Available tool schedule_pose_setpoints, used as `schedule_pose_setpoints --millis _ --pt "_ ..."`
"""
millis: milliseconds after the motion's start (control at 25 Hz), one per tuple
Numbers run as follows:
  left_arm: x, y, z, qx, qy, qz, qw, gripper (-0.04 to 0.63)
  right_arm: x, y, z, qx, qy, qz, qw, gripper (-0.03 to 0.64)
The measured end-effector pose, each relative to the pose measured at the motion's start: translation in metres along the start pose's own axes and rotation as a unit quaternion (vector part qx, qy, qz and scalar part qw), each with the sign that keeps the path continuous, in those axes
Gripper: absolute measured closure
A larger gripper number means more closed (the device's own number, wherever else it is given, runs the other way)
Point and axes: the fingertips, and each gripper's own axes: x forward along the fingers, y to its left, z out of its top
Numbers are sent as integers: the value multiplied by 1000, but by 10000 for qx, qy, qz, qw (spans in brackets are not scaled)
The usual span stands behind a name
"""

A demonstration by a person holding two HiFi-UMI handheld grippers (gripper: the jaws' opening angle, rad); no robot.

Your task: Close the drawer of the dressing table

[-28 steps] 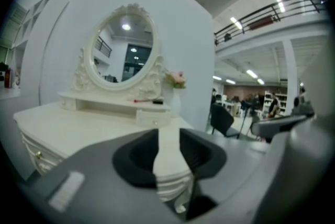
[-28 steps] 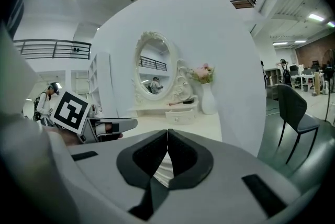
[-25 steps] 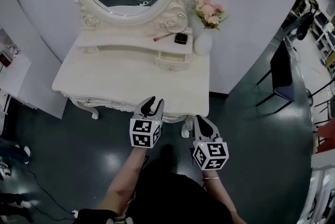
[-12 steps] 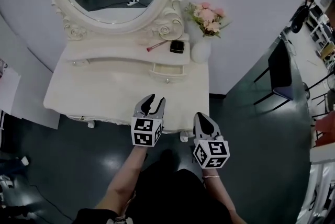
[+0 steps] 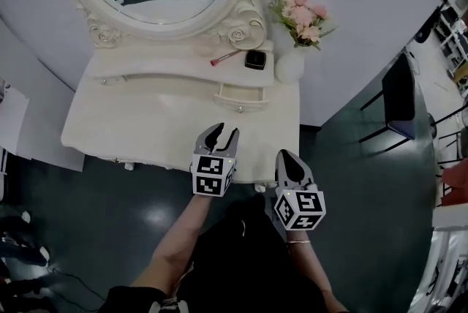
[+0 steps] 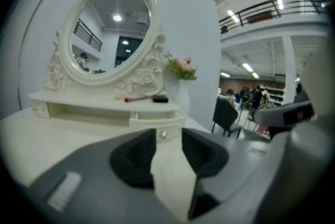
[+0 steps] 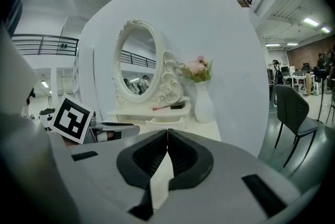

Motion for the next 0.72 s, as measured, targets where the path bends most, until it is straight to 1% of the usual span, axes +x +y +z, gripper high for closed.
schedule_pose_setpoints --millis 280,560,720 --pt "16 2 0 1 87 201 9998 440 14 -7 9 -71 -9 190 9998 612" --pt "40 1 -3 -52 204 356 9991 440 31 -26 14 -98 77 330 9994 612" --pt "55 0 -8 -66 350 437 9984 441 39 -38 16 -77 125 408 9991 612"
